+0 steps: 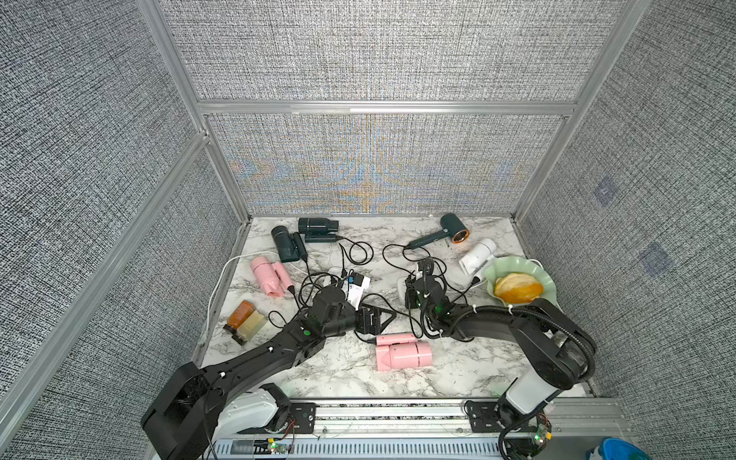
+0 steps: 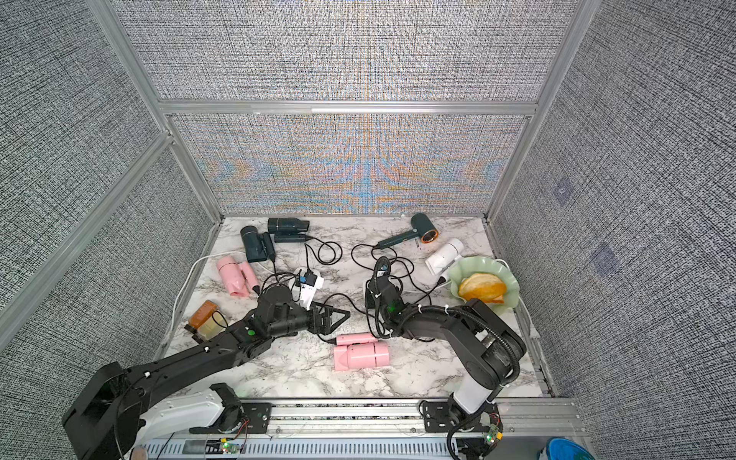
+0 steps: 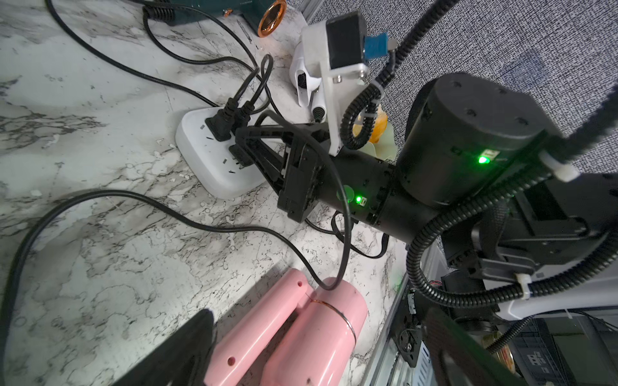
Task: Charge the blow dryers
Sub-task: Insert the plug into the socket.
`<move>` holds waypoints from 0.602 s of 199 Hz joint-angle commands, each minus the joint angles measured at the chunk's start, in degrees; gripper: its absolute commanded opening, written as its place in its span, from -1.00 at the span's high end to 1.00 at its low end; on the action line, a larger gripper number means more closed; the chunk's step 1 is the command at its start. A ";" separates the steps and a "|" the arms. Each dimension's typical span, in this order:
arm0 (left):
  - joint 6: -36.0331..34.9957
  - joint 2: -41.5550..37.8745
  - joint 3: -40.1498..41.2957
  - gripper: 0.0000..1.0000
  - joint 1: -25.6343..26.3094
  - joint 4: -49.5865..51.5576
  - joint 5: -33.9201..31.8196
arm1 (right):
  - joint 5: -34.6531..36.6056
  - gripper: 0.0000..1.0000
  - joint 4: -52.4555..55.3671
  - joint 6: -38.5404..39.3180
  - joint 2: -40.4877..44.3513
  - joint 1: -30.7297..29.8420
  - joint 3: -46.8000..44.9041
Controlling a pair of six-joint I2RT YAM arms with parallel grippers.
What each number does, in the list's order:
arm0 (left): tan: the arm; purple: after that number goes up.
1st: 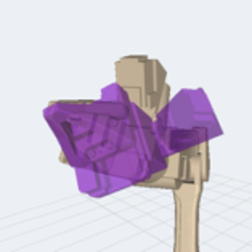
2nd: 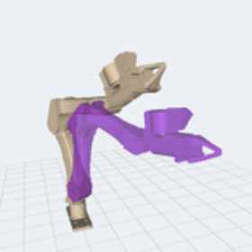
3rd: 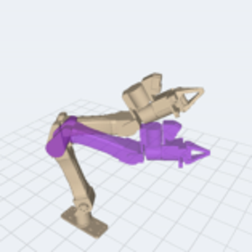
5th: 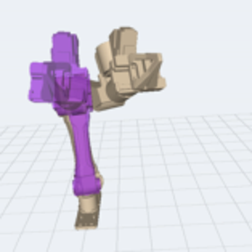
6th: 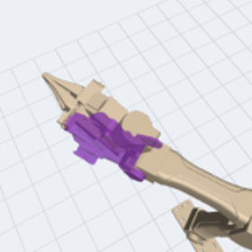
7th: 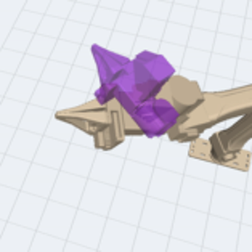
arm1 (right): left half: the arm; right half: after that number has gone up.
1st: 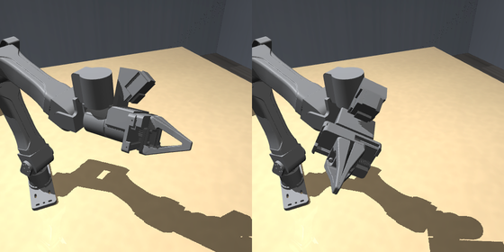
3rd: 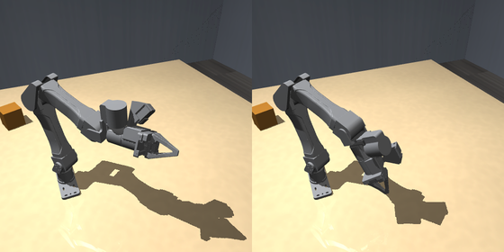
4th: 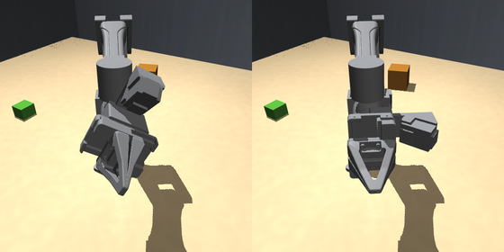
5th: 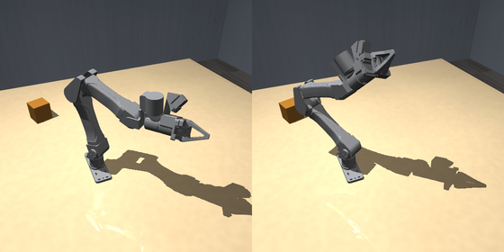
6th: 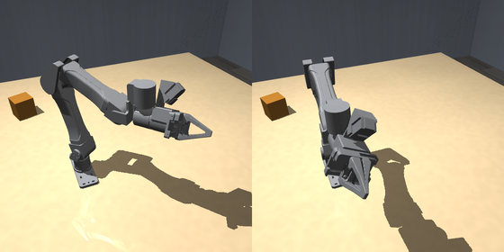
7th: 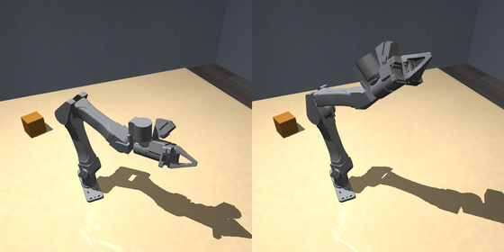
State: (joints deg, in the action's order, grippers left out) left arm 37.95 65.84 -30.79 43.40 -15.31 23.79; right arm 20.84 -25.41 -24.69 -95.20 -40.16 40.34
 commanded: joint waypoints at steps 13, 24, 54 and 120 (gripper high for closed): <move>-0.58 -0.01 -0.77 -0.99 0.02 -0.10 -1.04 | 2.58 1.00 6.38 1.03 -0.03 -0.09 -0.18; -0.62 -0.11 -0.77 -0.99 0.03 0.02 -1.35 | 2.80 1.00 6.83 1.00 0.30 -0.09 -0.12; -1.00 -0.45 -1.37 -0.99 0.02 1.09 -2.14 | 2.83 1.00 8.30 0.01 1.46 0.17 0.27; -1.04 -1.96 -1.08 -0.97 0.03 2.48 -3.18 | 1.06 1.00 8.63 -0.79 -1.13 0.26 1.18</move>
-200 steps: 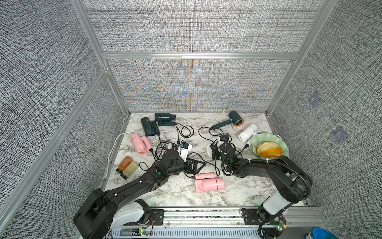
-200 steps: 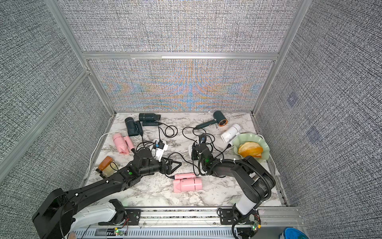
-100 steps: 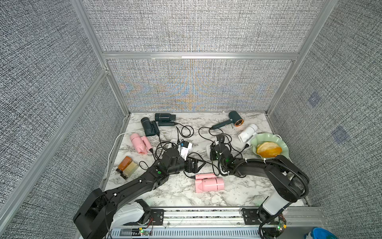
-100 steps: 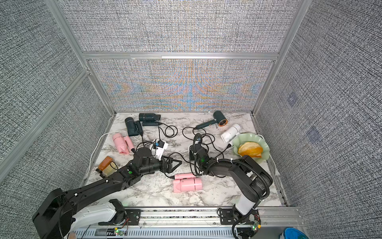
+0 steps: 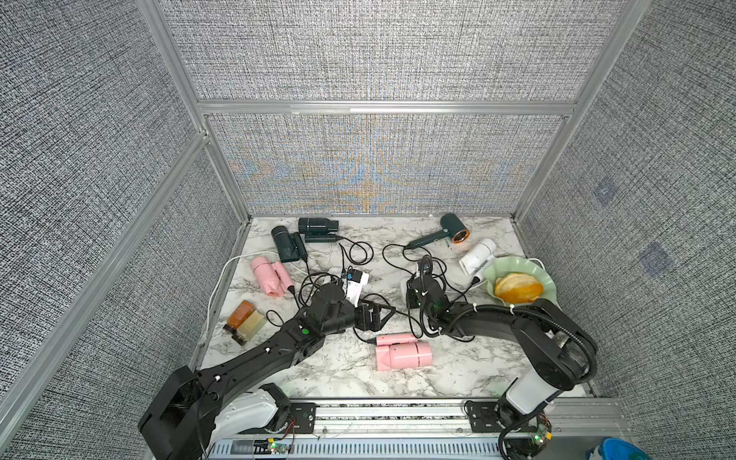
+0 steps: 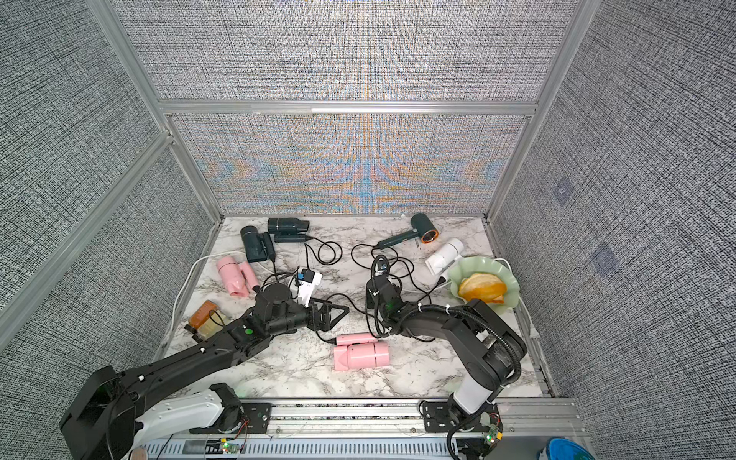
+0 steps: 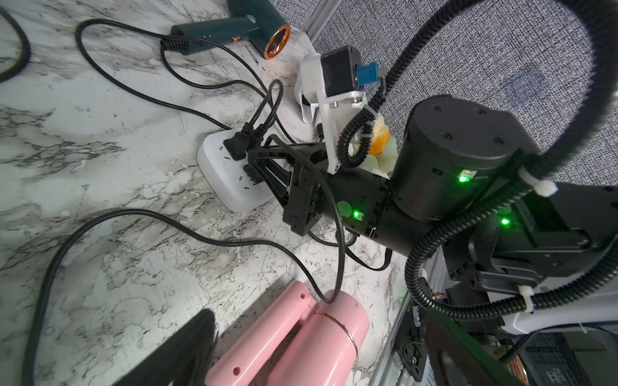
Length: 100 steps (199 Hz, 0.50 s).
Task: Charge the blow dryers
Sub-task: Insert the plug into the socket.
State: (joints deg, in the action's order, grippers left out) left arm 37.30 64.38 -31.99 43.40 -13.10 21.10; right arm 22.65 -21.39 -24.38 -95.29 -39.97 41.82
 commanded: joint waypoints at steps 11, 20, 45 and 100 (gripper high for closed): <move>-0.38 -0.58 0.24 -0.96 0.02 0.35 -0.76 | -0.93 1.00 4.47 -1.40 -1.49 0.06 -0.66; -0.43 -0.57 0.26 -0.96 0.02 0.32 -0.93 | -0.94 1.00 4.39 -1.76 -1.82 0.06 -0.93; -0.39 -0.61 0.52 -0.96 0.02 0.10 -0.98 | -0.86 1.00 3.09 -2.75 -1.34 -0.04 -2.75; -0.04 -0.24 0.96 -0.96 0.02 -0.52 -0.77 | -0.98 1.00 1.83 -3.82 0.75 -0.05 -6.06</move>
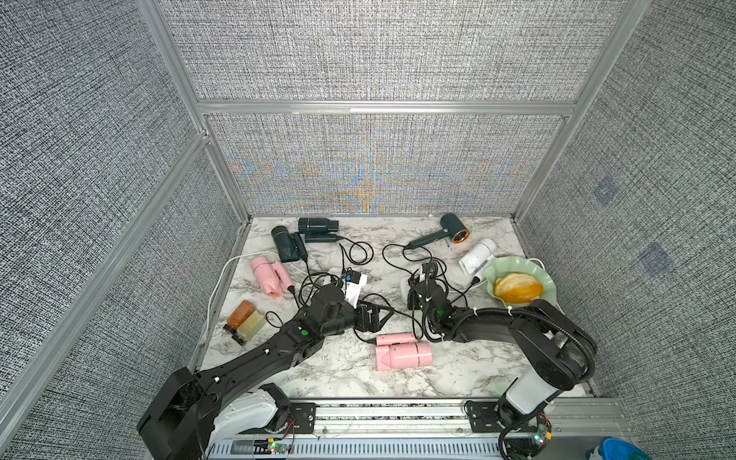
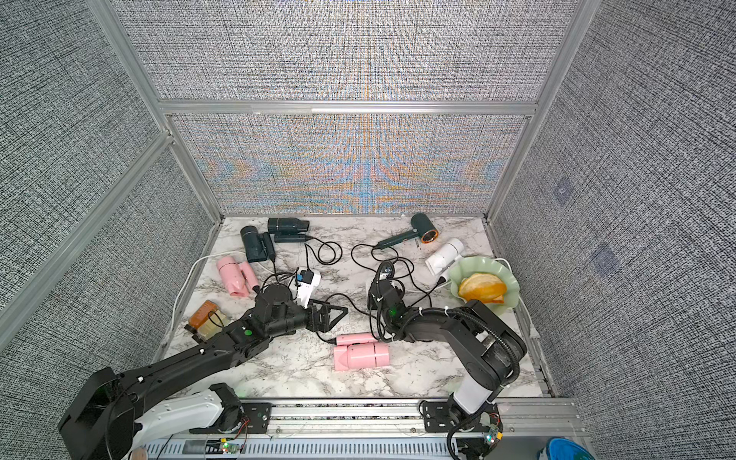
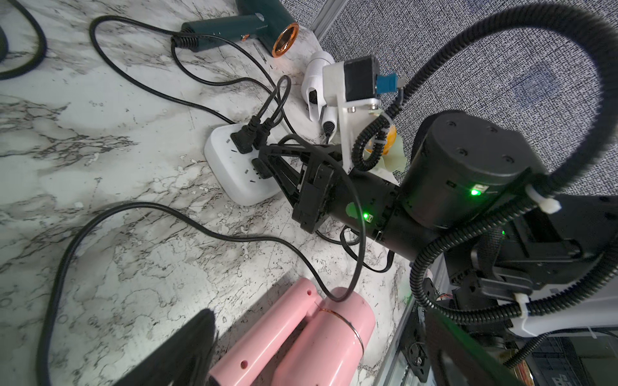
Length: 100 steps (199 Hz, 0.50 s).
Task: Charge the blow dryers
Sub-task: Insert the plug into the socket.
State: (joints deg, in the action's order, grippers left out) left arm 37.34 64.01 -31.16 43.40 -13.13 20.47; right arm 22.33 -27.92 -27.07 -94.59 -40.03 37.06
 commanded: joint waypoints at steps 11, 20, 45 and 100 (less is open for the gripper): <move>-0.08 0.14 0.06 -0.96 0.02 -0.63 -0.16 | -0.73 1.00 8.27 -1.30 0.20 0.02 -1.74; -0.08 0.10 0.09 -0.96 0.03 -0.67 -0.12 | -0.86 1.00 8.02 -1.40 0.28 -0.02 -2.10; -0.19 -0.01 0.29 -0.96 0.02 -0.43 -0.22 | -1.31 1.00 8.30 -1.23 -0.54 -0.03 -2.22; -0.25 -0.33 -0.27 -0.96 0.02 0.21 -0.84 | -1.85 1.00 9.62 -1.68 -1.41 -0.01 -1.82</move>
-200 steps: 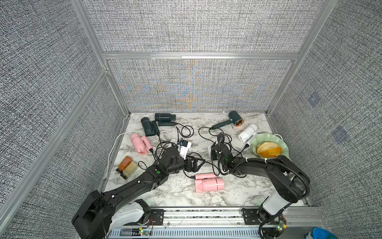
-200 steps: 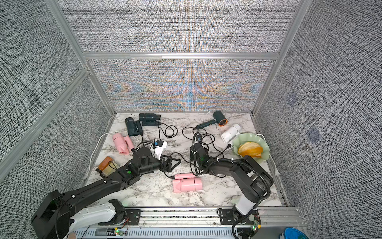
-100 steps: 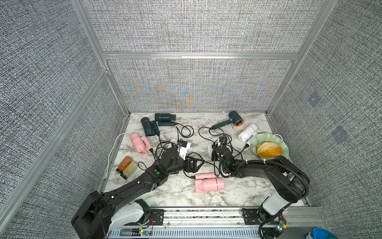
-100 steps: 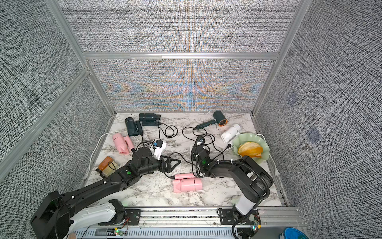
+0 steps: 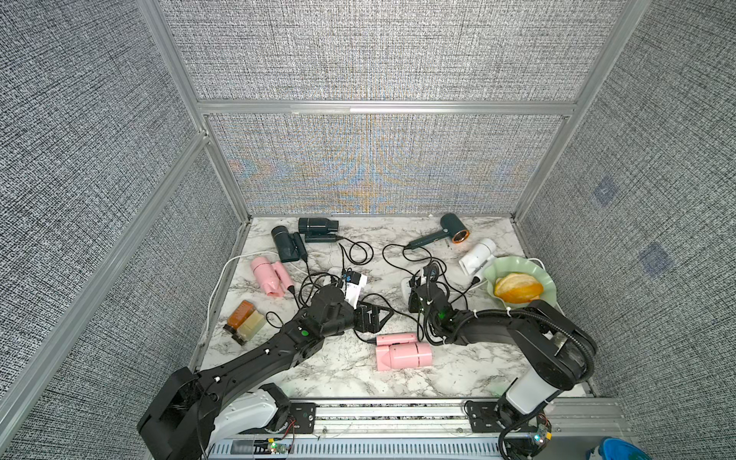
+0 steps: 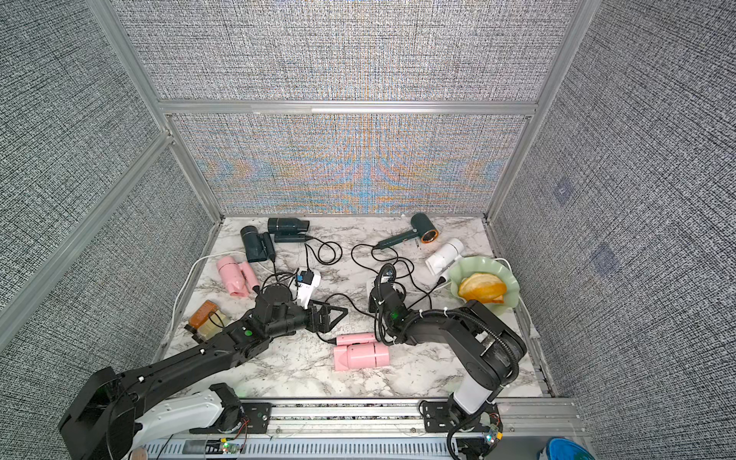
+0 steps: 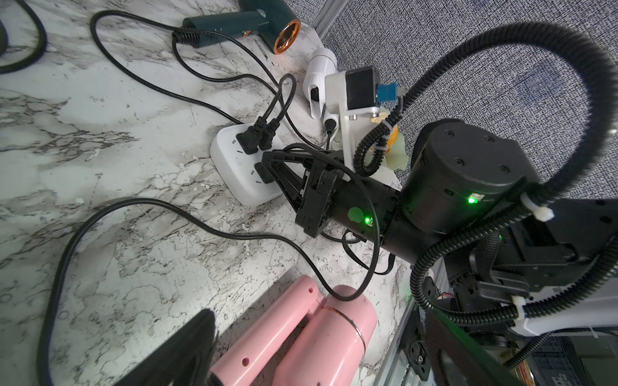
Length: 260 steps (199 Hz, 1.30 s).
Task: Charge the blow dryers
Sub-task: Insert the plug into the socket.
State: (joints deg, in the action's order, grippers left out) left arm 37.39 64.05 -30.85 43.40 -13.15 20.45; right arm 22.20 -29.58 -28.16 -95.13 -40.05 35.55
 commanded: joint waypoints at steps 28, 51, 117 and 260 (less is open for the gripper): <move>0.06 0.01 -1.05 -0.97 0.02 0.15 -0.91 | -0.97 1.00 13.46 -0.75 -0.62 0.27 0.77; 0.23 0.32 -1.48 -0.97 -0.03 0.55 -1.00 | -3.10 1.00 13.80 -1.84 1.20 0.79 0.72; -0.90 -1.98 -1.57 -0.97 -0.05 2.03 -3.31 | -2.44 1.00 18.29 -3.30 1.39 1.36 2.96; -2.29 -1.08 -1.49 -0.98 -0.02 1.55 -3.59 | -6.97 1.00 20.37 -3.29 2.67 3.31 3.98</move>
State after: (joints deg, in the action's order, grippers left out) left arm 36.07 63.51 -32.08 43.35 -11.07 17.52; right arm 16.34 -18.06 -30.63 -91.72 -36.75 38.76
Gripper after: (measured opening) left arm 0.989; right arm 0.151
